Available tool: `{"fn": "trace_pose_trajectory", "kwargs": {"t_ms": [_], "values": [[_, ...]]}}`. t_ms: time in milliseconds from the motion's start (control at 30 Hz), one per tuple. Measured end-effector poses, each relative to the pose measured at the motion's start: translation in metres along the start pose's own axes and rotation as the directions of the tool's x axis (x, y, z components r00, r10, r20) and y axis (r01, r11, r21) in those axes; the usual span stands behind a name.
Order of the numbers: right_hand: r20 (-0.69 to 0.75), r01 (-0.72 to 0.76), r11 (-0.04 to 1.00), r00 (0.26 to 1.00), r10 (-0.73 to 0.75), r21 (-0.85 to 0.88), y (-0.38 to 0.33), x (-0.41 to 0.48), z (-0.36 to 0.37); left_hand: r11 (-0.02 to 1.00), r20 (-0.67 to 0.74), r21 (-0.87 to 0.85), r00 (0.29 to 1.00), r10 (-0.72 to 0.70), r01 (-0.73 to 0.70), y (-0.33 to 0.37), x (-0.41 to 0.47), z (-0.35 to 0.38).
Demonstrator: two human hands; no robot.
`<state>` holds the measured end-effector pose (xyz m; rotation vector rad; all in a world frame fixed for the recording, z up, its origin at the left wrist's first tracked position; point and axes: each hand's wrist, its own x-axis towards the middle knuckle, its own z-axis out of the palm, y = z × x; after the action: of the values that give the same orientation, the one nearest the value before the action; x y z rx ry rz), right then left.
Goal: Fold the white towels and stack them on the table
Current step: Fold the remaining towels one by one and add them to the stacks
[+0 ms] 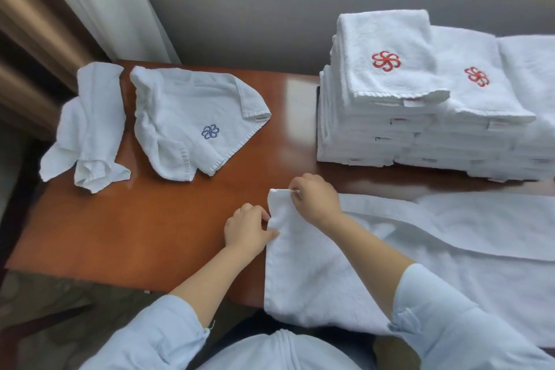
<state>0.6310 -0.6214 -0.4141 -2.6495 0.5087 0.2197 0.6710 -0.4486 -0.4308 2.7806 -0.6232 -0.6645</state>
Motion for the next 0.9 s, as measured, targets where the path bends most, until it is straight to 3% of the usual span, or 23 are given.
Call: {"fn": "trace_pose_trajectory", "kwargs": {"t_ms": [133,300,400,567,700,800,900], "values": [[-0.096,0.014,0.992,0.995,-0.002,0.124,0.0,-0.002,-0.024,0.997,0.031,-0.066,0.999,0.044,-0.042,-0.004,0.013,-0.01],[-0.273,0.112,0.974,0.96,-0.055,0.198,-0.014,-0.003,-0.064,0.927,-0.075,-0.376,0.997,-0.024,-0.006,-0.001,0.045,-0.054],[-0.31,0.153,0.966,0.947,-0.083,0.208,-0.025,-0.005,-0.077,0.848,-0.096,-0.53,0.994,-0.052,-0.006,-0.002,0.061,-0.077],[-0.213,0.234,0.956,0.957,-0.195,0.175,-0.034,-0.018,-0.068,0.762,-0.093,-0.647,0.992,-0.091,0.009,-0.015,0.076,-0.091],[0.016,0.18,0.96,0.982,-0.187,0.213,-0.036,-0.029,-0.038,0.785,-0.064,-0.618,0.993,-0.095,0.035,-0.029,0.078,-0.083],[0.22,0.113,0.96,0.96,-0.171,0.255,-0.033,-0.036,-0.02,0.807,-0.02,-0.588,0.997,-0.081,0.053,-0.033,0.072,-0.076],[0.198,0.048,0.974,0.976,-0.093,0.22,-0.02,-0.041,-0.014,0.884,-0.037,-0.468,0.999,-0.024,0.004,-0.03,0.065,-0.068]]}}
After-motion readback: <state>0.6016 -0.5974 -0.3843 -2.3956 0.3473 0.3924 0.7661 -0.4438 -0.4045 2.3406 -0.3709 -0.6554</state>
